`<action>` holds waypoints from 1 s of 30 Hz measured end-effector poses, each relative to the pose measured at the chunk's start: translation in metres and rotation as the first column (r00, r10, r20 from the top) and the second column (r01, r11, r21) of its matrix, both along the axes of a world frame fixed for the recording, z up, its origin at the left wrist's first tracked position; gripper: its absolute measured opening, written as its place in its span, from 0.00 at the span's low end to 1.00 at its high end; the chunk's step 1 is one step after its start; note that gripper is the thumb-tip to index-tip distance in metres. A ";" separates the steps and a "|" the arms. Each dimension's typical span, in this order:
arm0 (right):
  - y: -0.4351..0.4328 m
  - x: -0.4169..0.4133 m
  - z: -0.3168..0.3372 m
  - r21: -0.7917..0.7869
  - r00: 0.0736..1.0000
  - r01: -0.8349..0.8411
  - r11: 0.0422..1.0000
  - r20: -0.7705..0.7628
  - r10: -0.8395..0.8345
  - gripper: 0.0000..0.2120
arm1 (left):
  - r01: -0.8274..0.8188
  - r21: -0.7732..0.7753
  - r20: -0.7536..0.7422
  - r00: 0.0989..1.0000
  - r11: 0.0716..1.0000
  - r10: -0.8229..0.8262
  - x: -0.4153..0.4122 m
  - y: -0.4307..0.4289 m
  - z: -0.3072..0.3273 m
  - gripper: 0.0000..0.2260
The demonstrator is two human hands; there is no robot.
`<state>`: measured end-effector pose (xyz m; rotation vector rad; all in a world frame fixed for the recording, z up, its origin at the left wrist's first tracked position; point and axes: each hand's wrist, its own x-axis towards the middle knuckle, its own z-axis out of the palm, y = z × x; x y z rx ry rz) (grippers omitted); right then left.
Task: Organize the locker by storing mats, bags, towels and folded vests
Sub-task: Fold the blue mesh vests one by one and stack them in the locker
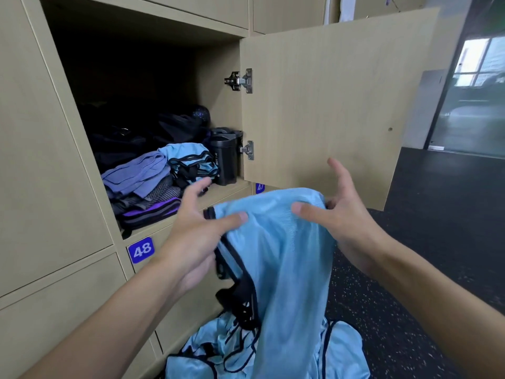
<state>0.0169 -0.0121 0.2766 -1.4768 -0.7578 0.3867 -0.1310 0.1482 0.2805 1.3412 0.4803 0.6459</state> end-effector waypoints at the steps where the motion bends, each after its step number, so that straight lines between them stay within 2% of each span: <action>1: -0.001 0.001 -0.002 -0.072 0.999 -0.053 0.996 -0.010 0.053 0.52 | -0.054 -0.017 0.035 0.998 0.998 0.054 0.000 0.002 0.003 0.33; 3: -0.002 0.000 -0.008 -0.178 0.992 -0.124 0.976 -0.011 0.124 0.53 | -0.119 -0.043 0.074 0.990 0.992 0.122 0.001 0.006 0.006 0.30; 4: 0.000 0.001 -0.011 -0.171 0.992 -0.125 0.977 -0.025 0.122 0.51 | -0.131 -0.057 0.080 0.988 0.990 0.135 0.001 0.008 0.006 0.29; 7: 0.005 0.002 -0.013 -0.019 0.995 -0.048 0.999 -0.090 0.046 0.44 | -0.099 -0.107 0.078 0.991 0.989 0.108 0.000 0.009 0.004 0.32; 11: 0.006 0.000 -0.010 0.121 0.994 0.083 0.989 -0.074 -0.074 0.37 | 0.036 -0.026 -0.062 0.997 0.999 -0.037 -0.001 0.005 -0.002 0.40; 14: 0.002 0.000 -0.014 0.057 1.000 -0.016 0.998 -0.001 0.016 0.42 | -0.002 -0.051 -0.034 0.999 0.999 0.000 0.001 0.004 0.003 0.38; 16: 0.003 -0.003 -0.015 -0.019 0.994 -0.110 0.994 -0.016 0.110 0.45 | -0.072 -0.117 0.038 0.996 0.990 0.077 0.001 0.005 0.008 0.34; 17: 0.005 -0.003 -0.016 -0.026 0.994 -0.104 0.994 -0.033 0.103 0.46 | -0.098 -0.126 0.035 0.994 0.987 0.103 0.001 0.006 0.009 0.35; 19: 0.008 -0.002 -0.017 0.023 0.997 -0.047 0.999 -0.057 0.048 0.45 | -0.074 -0.068 -0.094 0.993 0.995 0.067 -0.001 0.002 0.003 0.44; 21: 0.010 -0.003 -0.015 0.082 0.999 0.012 0.997 -0.047 -0.008 0.41 | 0.020 -0.052 -0.206 0.978 0.998 -0.031 -0.001 -0.006 -0.005 0.48; 24: 0.009 -0.005 -0.011 0.131 0.995 0.079 0.988 -0.064 -0.071 0.36 | 0.044 -0.054 -0.166 0.985 0.998 -0.052 0.002 -0.007 -0.009 0.46; 26: 0.007 -0.005 -0.010 0.114 0.996 0.056 0.992 -0.081 -0.047 0.38 | -0.010 -0.033 -0.111 0.994 0.999 0.006 0.002 -0.002 -0.004 0.44; 30: 0.007 -0.016 -0.015 0.015 0.978 -0.175 0.984 -0.112 0.176 0.52 | -0.037 -0.024 -0.021 0.999 0.999 0.036 0.002 0.001 0.004 0.41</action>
